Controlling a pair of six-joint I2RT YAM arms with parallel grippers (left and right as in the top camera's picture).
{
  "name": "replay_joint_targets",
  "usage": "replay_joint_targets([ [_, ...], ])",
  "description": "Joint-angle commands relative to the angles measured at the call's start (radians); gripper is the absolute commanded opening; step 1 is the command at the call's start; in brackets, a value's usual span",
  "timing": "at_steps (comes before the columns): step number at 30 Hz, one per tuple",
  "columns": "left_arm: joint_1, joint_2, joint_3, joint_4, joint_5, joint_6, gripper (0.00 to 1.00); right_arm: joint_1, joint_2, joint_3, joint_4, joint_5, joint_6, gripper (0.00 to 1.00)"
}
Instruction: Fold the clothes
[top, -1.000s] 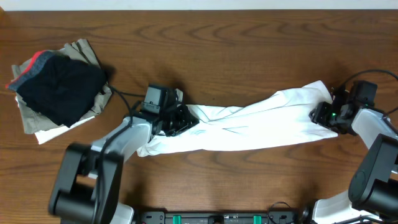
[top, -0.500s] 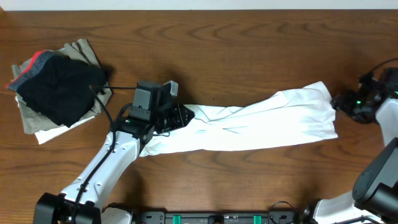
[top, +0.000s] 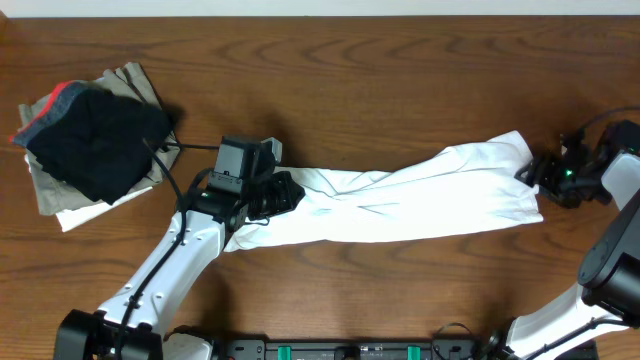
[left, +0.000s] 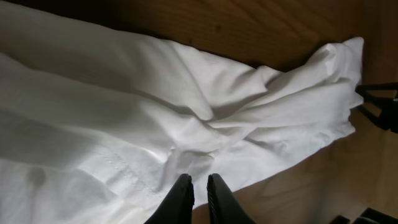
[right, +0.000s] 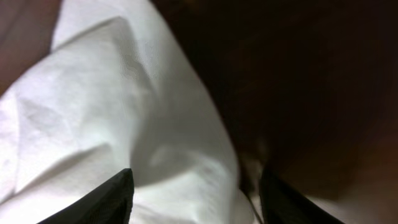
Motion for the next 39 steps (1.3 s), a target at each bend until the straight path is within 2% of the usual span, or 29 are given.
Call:
replay_joint_targets([
  [1, 0.004, -0.003, 0.002, -0.010, -0.034, 0.025, 0.13, 0.034, 0.116, -0.038, -0.021, -0.061, -0.042, 0.59],
  [5, 0.004, -0.002, 0.002, -0.011, -0.045, 0.024, 0.12, 0.058, 0.145, -0.038, -0.031, -0.057, -0.045, 0.45],
  [10, 0.004, -0.003, 0.002, -0.013, -0.044, 0.024, 0.13, 0.062, 0.145, -0.038, -0.033, -0.045, -0.045, 0.09],
  [13, 0.004, -0.003, 0.002, -0.014, -0.044, 0.024, 0.12, 0.059, 0.143, -0.035, -0.032, -0.045, -0.043, 0.01],
  [18, 0.004, -0.025, 0.002, -0.015, -0.028, 0.024, 0.10, 0.029, 0.105, 0.006, -0.060, 0.031, 0.015, 0.01],
  [25, 0.004, -0.094, 0.002, -0.019, -0.026, 0.024, 0.10, -0.065, -0.025, 0.164, -0.171, 0.202, 0.099, 0.01],
  [31, 0.004, -0.101, 0.002, -0.026, -0.026, 0.024, 0.10, -0.123, -0.105, 0.239, -0.233, 0.268, 0.105, 0.01],
  [39, 0.004, -0.101, 0.002, -0.045, -0.026, 0.025, 0.10, -0.040, -0.157, 0.240, -0.341, 0.270, 0.113, 0.01],
])
